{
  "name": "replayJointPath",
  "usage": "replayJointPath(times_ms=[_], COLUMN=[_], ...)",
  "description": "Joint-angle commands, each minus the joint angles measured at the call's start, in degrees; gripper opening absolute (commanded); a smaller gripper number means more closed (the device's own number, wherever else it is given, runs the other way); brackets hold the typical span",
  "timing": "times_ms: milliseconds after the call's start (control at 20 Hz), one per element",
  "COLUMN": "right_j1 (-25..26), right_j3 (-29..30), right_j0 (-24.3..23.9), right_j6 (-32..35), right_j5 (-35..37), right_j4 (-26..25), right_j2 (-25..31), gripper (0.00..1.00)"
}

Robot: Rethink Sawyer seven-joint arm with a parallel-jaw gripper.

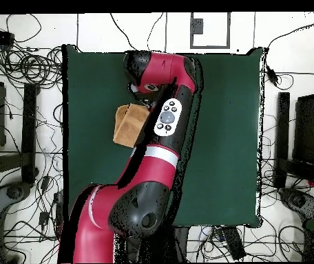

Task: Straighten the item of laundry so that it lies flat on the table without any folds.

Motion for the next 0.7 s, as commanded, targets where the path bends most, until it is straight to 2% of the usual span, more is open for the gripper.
replayJointPath(times_ms=[50,700], right_j1=[0.6,2.7], right_j3=[5.7,2.9], right_j0=[1.4,0.4], right_j6=[11.0,14.3], right_j5=[7.6,4.9], right_j4=[-3.7,-3.8], right_j2=[-1.0,-5.8], gripper=[1.00,1.00])
